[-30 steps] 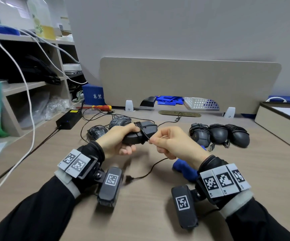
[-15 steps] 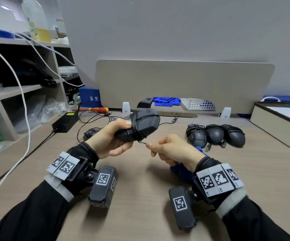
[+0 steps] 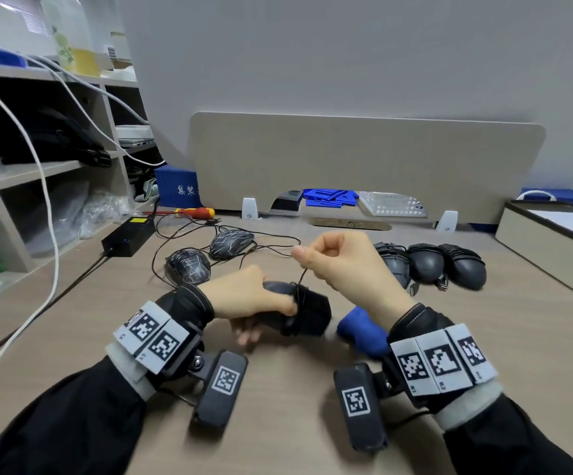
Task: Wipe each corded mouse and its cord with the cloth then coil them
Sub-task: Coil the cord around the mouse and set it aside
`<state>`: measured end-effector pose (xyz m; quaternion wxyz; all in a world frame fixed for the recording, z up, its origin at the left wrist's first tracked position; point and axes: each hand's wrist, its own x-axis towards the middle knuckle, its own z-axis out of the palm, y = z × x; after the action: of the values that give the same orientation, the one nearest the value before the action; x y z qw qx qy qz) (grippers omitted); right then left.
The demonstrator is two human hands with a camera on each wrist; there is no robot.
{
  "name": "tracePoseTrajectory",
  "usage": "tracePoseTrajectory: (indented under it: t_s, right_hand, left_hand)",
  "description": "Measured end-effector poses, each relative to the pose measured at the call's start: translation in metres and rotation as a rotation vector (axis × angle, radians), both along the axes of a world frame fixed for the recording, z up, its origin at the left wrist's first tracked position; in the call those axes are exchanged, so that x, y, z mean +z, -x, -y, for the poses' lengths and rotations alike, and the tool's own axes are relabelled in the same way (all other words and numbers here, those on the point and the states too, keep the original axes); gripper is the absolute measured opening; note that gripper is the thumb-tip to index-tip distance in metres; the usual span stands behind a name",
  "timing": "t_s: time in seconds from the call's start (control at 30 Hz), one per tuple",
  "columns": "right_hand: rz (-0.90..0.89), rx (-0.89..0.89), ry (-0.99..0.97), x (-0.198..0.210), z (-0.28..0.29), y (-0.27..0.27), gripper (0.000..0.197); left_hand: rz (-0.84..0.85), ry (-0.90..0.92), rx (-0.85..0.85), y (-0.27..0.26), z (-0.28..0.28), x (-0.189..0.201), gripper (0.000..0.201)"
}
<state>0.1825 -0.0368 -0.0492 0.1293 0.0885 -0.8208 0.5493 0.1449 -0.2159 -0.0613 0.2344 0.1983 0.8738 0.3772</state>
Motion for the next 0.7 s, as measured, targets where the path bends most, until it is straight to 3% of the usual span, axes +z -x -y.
tracePoseTrajectory:
  t_s: [0.1,0.17,0.3,0.4,0.57,0.7]
  right_hand:
    - [0.033,0.137,0.039,0.0,0.01,-0.005,0.019]
    - [0.07,0.146,0.089,-0.003,0.011,-0.005,0.017]
    - [0.123,-0.006,0.178,-0.005,0.006,-0.001,0.008]
    - [0.217,-0.095,0.219,-0.008,0.002,0.001,0.031]
    - [0.274,0.11,0.197,-0.011,0.004,-0.001,0.023]
    - [0.247,0.079,0.172,-0.014,0.007,0.001,0.029]
  left_hand:
    - [0.026,-0.203,0.251,0.009,0.004,-0.002,0.034]
    - [0.083,-0.351,0.319,0.012,0.008,0.0,0.032]
    - [0.199,-0.532,0.35,0.009,0.005,0.002,0.034]
    - [0.208,-0.603,0.366,0.007,0.002,0.001,0.037]
    - [0.198,-0.649,0.314,0.004,0.0,0.001,0.041]
    - [0.09,-0.674,0.352,0.005,-0.003,-0.001,0.033]
